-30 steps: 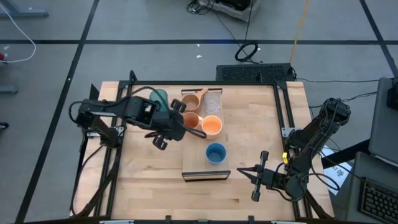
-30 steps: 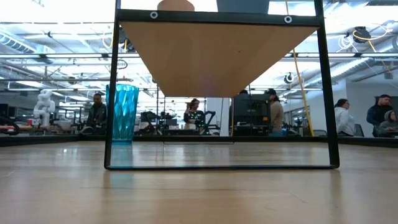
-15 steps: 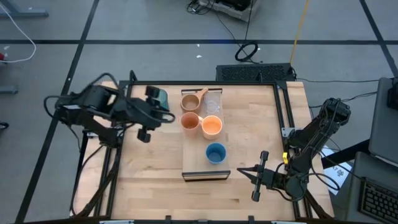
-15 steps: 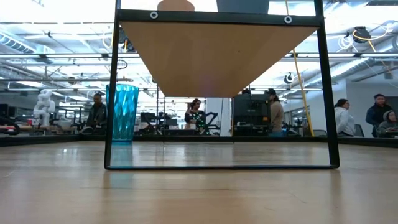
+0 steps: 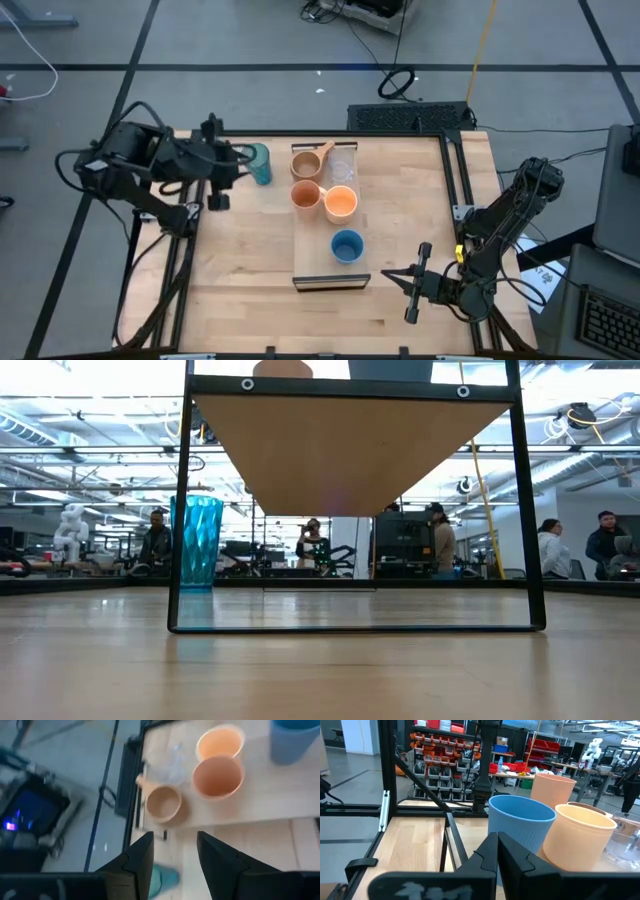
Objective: Stack small to large cups/mugs on shelf
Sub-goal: Put the blue cup on the shelf
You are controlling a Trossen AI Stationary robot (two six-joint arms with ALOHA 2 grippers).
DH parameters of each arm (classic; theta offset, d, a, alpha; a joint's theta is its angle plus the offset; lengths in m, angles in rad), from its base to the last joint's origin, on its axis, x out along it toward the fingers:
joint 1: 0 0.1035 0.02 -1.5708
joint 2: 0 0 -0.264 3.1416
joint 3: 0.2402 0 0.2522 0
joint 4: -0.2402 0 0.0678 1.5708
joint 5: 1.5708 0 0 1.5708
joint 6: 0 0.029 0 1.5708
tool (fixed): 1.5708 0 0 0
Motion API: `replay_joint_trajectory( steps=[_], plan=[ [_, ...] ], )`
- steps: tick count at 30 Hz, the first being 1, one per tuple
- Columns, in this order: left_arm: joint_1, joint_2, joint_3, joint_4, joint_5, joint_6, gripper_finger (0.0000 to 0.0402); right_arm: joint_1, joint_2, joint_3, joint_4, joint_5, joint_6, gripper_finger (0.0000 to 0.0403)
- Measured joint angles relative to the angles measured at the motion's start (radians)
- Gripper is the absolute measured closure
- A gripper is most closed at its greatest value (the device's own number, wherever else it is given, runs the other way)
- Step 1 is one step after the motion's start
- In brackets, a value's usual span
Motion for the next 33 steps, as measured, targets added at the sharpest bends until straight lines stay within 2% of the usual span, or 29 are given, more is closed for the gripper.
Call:
replay_joint_trajectory(
  steps=[4, 8, 14, 24, 33],
  plan=[
    [0.081, 0.013, 0.042, -0.075, 0.032, -0.109, 0.025, -0.001, 0.0, 0.0, 0.0, 0.0, -0.001, 0.0403],
    [0.176, 0.01, 0.042, -0.072, 0.157, -0.155, 0.025, -0.002, 0.0, 0.0, -0.001, 0.0, -0.01, 0.0403],
    [0.291, 0.02, 0.04, -0.072, 0.194, -0.152, 0.025, -0.002, 0.0, 0.0, -0.001, 0.0, -0.014, 0.0403],
    [0.452, 0.064, 0.039, -0.072, 0.322, -0.097, 0.025, -0.002, 0.0, 0.0, -0.004, 0.0, -0.014, 0.0403],
    [0.609, 0.118, 0.038, -0.072, 0.345, -0.058, 0.025, -0.002, 0.0, 0.0, -0.008, 0.0, -0.014, 0.0403]
  ],
)
